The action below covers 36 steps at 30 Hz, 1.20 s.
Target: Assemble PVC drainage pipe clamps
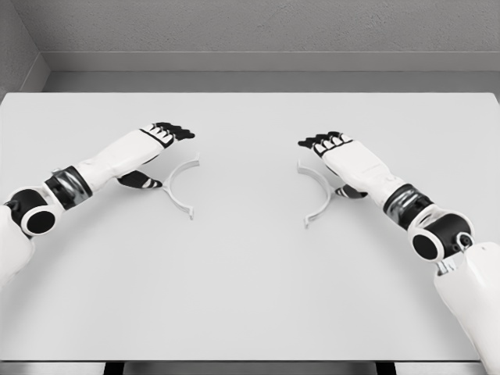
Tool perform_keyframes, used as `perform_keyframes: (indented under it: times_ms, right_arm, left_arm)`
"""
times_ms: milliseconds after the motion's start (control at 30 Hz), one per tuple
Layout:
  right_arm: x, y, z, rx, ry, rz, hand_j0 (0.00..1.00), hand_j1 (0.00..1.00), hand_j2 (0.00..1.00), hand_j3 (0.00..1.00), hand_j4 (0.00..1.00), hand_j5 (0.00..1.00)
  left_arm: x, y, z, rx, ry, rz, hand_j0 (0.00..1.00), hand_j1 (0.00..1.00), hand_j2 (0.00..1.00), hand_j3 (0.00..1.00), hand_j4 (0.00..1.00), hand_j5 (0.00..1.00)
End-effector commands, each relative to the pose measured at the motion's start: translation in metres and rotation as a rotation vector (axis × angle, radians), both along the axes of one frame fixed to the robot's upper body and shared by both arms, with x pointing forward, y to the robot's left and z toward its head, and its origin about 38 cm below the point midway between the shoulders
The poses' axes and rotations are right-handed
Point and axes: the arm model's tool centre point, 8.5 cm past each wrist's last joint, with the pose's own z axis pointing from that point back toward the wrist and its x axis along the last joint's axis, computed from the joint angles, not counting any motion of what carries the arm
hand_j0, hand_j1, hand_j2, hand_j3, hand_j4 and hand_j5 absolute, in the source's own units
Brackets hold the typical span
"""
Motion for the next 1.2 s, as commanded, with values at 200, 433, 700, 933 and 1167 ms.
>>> perform_keyframes:
  times_ms: [200,433,700,933,1167]
  right_arm:
    - [-0.001,0.009,-0.002,0.009,0.009,0.011,1.00,1.00,1.00,1.00,1.00,1.00]
    - [0.001,0.005,-0.003,0.006,0.011,-0.010,1.00,1.00,1.00,1.00,1.00,1.00]
    - [0.004,0.000,-0.010,-0.006,0.029,-0.030,1.00,1.00,1.00,1.00,1.00,1.00]
    - [0.002,0.007,-0.009,-0.013,0.022,-0.013,1.00,1.00,1.00,1.00,1.00,1.00]
    - [0.000,0.011,-0.006,-0.009,0.014,0.001,1.00,1.00,1.00,1.00,1.00,1.00]
  left_arm:
    - [0.001,-0.012,-0.001,-0.029,0.001,-0.012,1.00,1.00,1.00,1.00,1.00,1.00]
    - [-0.001,-0.029,-0.003,-0.059,0.000,-0.034,1.00,1.00,1.00,1.00,1.00,1.00]
    - [0.002,-0.023,0.000,-0.059,-0.004,-0.020,1.00,1.00,1.00,1.00,1.00,1.00]
    - [0.015,-0.012,0.004,-0.045,-0.003,0.015,1.00,1.00,1.00,1.00,1.00,1.00]
    - [0.024,-0.022,0.003,-0.064,0.003,0.020,1.00,1.00,1.00,1.00,1.00,1.00]
